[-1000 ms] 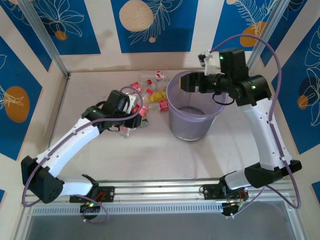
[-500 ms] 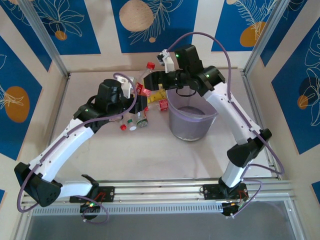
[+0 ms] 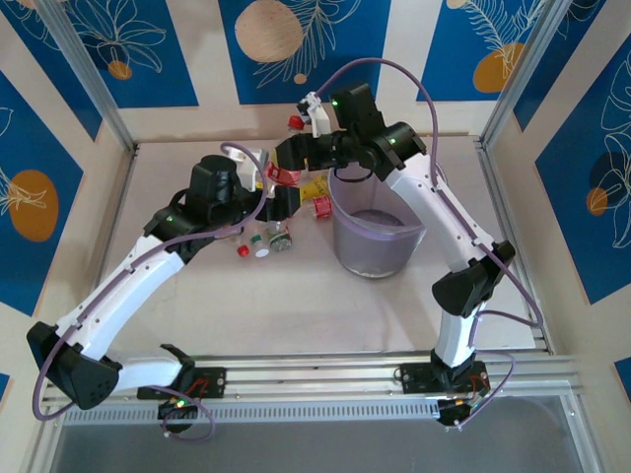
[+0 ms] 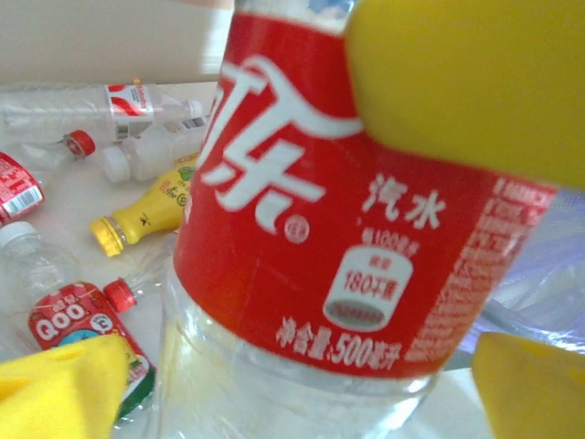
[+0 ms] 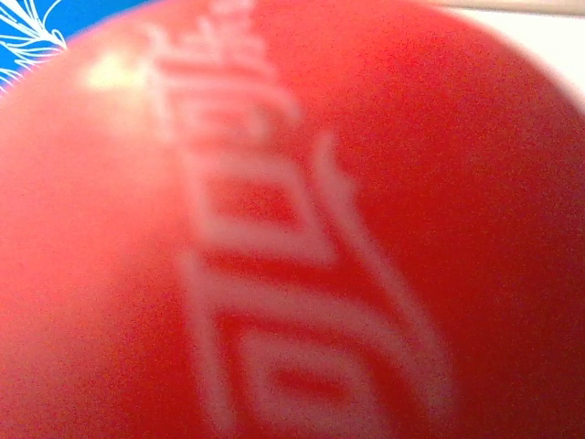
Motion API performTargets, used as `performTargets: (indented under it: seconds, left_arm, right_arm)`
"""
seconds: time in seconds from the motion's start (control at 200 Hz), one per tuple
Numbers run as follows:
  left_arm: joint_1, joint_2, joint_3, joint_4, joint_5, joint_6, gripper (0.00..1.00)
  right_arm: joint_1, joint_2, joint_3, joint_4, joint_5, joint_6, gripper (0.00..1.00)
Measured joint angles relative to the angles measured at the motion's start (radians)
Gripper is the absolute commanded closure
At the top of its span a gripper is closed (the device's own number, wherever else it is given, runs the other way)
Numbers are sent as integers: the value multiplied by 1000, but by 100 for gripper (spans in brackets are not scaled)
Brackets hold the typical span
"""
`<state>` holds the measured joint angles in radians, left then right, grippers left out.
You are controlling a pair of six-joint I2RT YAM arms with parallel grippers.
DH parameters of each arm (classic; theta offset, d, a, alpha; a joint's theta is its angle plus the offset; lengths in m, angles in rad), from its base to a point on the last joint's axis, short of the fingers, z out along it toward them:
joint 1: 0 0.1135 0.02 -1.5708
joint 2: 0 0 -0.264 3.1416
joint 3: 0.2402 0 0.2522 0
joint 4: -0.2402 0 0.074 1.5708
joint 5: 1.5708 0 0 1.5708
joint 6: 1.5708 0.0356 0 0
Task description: Put the plastic bottles in the bin
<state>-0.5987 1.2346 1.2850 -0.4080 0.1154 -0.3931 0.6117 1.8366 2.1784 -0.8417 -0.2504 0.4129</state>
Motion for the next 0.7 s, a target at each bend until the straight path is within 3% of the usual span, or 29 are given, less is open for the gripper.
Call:
performTargets:
  seconds: [0.21, 0.375, 0.54, 0.695]
  left_arm:
    - [1, -89, -72, 21, 8, 2, 0]
    - [32, -190, -143, 19, 7, -3, 0]
    - [151, -200, -209, -5, -1, -53, 0]
    - [272, -134, -280, -35, -76, -114, 0]
  right_arm:
    - [-56, -1, 151, -35, 49, -46, 53]
    - [-167, -61, 178, -41, 68, -64, 53]
    - [-299, -176, 85, -55, 84, -76, 55]
    - [-380, -269, 2, -113, 91, -109, 57]
